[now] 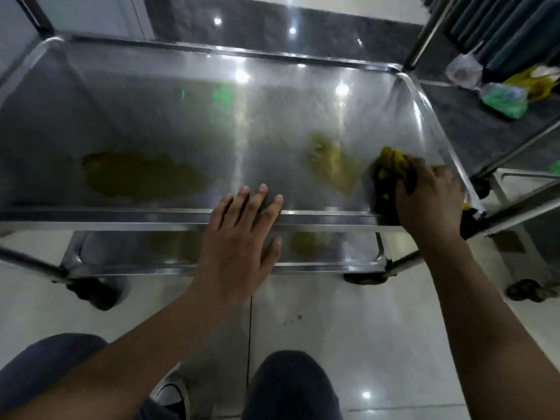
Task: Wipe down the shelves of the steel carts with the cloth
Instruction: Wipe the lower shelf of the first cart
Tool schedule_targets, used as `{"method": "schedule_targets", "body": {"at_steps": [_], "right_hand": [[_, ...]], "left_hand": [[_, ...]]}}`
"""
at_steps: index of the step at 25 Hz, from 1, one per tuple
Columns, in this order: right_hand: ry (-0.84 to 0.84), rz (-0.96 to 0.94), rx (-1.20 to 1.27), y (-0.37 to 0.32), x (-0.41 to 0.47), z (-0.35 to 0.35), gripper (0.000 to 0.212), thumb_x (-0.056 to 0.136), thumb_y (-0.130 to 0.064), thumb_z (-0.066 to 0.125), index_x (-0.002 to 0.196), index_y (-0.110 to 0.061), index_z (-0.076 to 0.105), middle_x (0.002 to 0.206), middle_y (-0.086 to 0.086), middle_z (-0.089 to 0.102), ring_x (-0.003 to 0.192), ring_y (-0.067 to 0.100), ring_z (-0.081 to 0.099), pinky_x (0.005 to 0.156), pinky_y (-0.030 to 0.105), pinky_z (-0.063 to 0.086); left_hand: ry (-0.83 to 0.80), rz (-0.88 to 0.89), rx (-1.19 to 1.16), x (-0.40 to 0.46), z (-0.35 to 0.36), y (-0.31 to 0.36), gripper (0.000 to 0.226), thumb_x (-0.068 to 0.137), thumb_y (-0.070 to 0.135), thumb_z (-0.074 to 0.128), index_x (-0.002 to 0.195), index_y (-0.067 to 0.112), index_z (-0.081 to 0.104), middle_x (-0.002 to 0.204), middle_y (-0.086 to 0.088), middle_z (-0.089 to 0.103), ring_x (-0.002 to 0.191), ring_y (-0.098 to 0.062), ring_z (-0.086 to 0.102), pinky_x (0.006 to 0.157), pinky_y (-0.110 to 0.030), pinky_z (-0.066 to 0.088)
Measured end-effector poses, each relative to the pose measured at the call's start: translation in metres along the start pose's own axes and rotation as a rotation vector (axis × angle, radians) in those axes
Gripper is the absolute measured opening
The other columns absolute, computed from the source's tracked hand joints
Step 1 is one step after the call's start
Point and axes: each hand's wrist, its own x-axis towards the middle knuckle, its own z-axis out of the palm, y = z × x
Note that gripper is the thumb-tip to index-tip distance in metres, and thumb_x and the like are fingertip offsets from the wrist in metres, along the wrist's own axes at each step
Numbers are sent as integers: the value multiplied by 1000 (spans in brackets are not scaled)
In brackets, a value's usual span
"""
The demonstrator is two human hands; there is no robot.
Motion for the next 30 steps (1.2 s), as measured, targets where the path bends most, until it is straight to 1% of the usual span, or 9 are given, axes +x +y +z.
{"method": "schedule_targets", "body": {"at_steps": [3,5,7,9,12,18,22,27,30], "right_hand": [[221,-60,25,12,28,-6,43,95,-34,54,137,-30,50,125,26,54,114,48,53,96,56,45],[76,-123,55,12,46,3,44,97,-45,50,137,-27,53,128,25,58,114,45,57,98,54,49],[-115,-191,83,12,44,25,52,99,-51,49,144,-25,52,145,19,53,131,40,51,111,51,41],[-150,-214,152,10,41,31,59,98,-54,52,151,-28,46,156,13,43,145,33,39,121,48,30],[-169,-235,233,-11,35,28,59,98,-55,52,151,-29,45,158,11,41,147,29,36,123,46,27],[-179,-480,252,-149,-11,53,56,98,-57,50,150,-40,44,161,3,38,150,24,31,125,40,18],[-166,-365,279,-102,-19,47,54,97,-53,52,149,-40,46,161,2,39,149,23,31,125,41,19],[-118,-13,105,12,52,25,59,100,-50,51,152,-23,44,157,18,39,144,37,36,122,48,25],[-107,47,81,-10,72,32,63,99,-55,49,151,-20,44,158,20,38,143,41,36,121,48,26]], "left_hand": [[117,-4,31,3,15,-1,60,102,52,34,155,23,36,159,-7,38,147,-31,34,120,-48,24],[158,-6,55,5,21,-1,61,101,54,33,154,24,39,158,-7,40,145,-32,37,118,-46,24],[163,-5,70,5,22,0,61,101,54,33,153,25,39,158,-6,40,145,-31,37,117,-45,23],[136,-4,78,5,20,1,60,102,54,30,155,26,37,159,-4,38,146,-30,34,119,-45,22],[108,-8,78,4,16,1,59,104,52,23,156,27,34,161,-3,36,148,-29,31,120,-45,21],[190,-28,-52,3,19,0,61,103,47,29,151,12,39,154,-8,46,145,-28,38,120,-44,25],[204,-76,-18,0,18,0,60,104,47,29,143,5,49,154,-17,43,142,-32,41,117,-45,28],[156,-130,-25,2,22,5,63,106,52,19,147,11,44,154,-12,45,144,-29,41,118,-47,31],[179,-145,-29,6,24,4,60,105,50,26,145,11,46,153,-10,47,142,-29,42,117,-46,29]]}}
